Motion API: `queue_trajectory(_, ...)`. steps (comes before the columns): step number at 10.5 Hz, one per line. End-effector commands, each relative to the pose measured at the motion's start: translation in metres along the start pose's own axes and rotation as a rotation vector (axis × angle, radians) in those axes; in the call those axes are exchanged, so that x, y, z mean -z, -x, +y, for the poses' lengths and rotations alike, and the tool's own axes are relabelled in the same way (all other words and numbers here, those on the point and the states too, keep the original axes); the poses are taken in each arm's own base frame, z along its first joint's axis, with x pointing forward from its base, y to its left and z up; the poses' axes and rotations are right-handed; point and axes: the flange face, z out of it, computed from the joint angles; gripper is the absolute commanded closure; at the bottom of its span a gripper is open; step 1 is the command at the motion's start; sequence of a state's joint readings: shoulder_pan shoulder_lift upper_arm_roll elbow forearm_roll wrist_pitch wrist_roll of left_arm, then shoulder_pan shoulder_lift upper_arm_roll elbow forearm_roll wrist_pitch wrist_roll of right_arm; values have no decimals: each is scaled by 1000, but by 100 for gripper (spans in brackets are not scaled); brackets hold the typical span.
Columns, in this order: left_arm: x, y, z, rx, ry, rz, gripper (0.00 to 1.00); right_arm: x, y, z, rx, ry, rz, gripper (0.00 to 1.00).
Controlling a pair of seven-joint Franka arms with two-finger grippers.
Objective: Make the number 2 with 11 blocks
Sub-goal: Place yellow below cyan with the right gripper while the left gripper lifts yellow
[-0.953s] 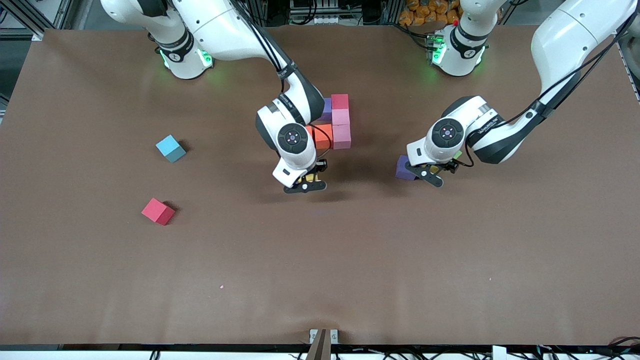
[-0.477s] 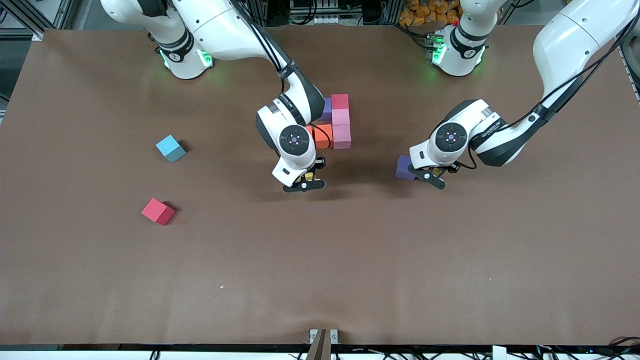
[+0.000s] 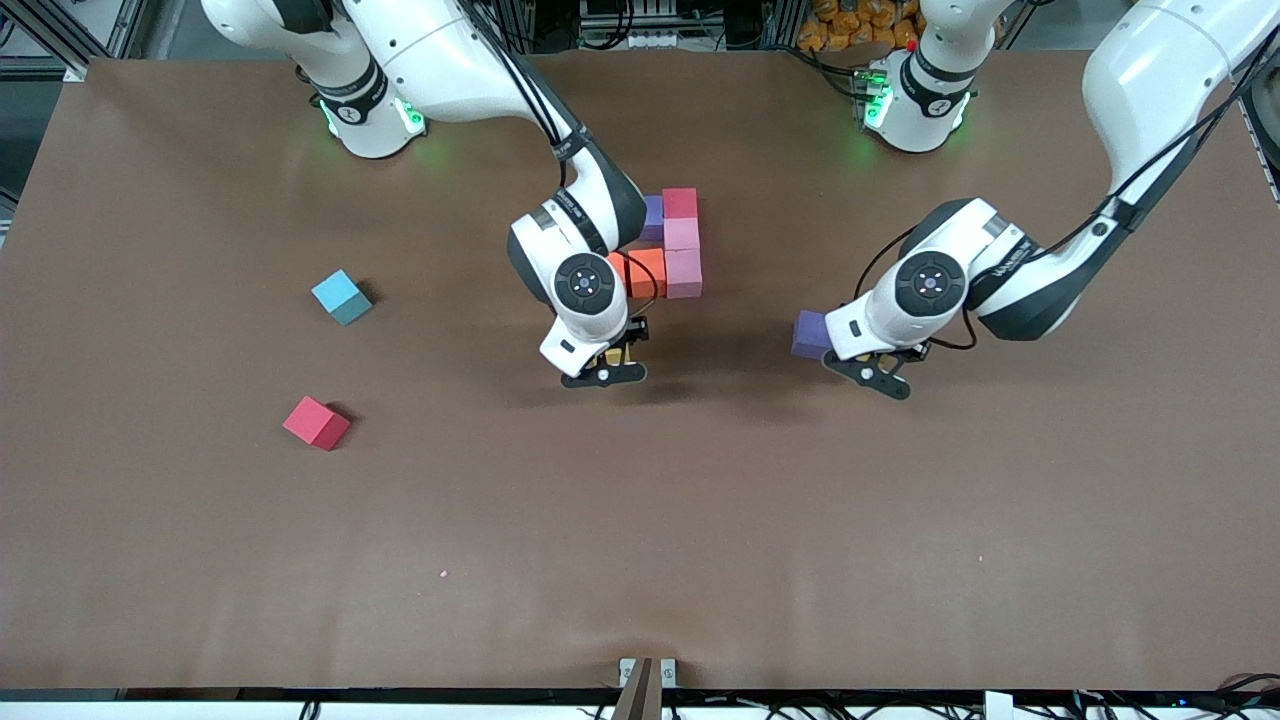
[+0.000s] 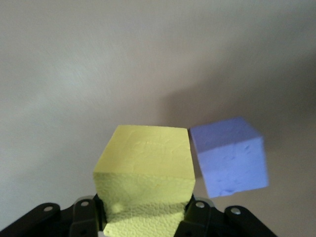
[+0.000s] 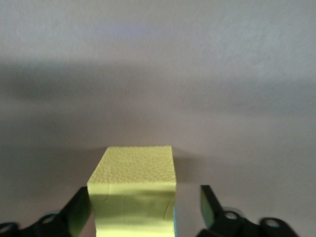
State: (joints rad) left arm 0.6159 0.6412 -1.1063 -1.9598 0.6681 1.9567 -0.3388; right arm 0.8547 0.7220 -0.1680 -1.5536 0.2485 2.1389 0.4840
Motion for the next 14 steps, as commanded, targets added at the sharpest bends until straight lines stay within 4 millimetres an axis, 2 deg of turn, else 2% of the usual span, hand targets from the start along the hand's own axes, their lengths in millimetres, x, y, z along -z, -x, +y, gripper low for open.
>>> queue_trajectory(1,39,-22,17,6,5,35,81,43,-13,9,-30,0,43,0)
queue_trajectory(2,48,-33,15,17,25,58,82,58,-21,19,-49,6,46,0)
queue_trajectory(3,53,-44,20,33,40,70,83,75,-31,32,-65,14,56,0)
queue_trajectory(5,64,-66,51,128,89,67,83,82,-55,83,-54,51,62,0)
queue_trajectory(7,52,-75,104,273,99,26,84,78,-75,147,28,82,22,0)
queue_trajectory(9,30,-77,158,467,48,7,85,80,-83,198,166,124,-2,0)
queue_trajectory(10,20,-78,168,565,41,12,85,83,-83,233,266,133,-19,0)
queue_trajectory(11,15,-79,177,589,41,23,84,89,-82,272,359,131,-32,0)
queue_trajectory(12,7,-76,187,538,25,19,82,87,-78,304,431,113,-45,0)
queue_trajectory(13,1,-68,211,396,-13,29,82,84,-70,328,482,96,-40,0)
queue_trajectory(14,-5,-63,226,220,-72,56,82,78,-63,350,549,87,-21,0)
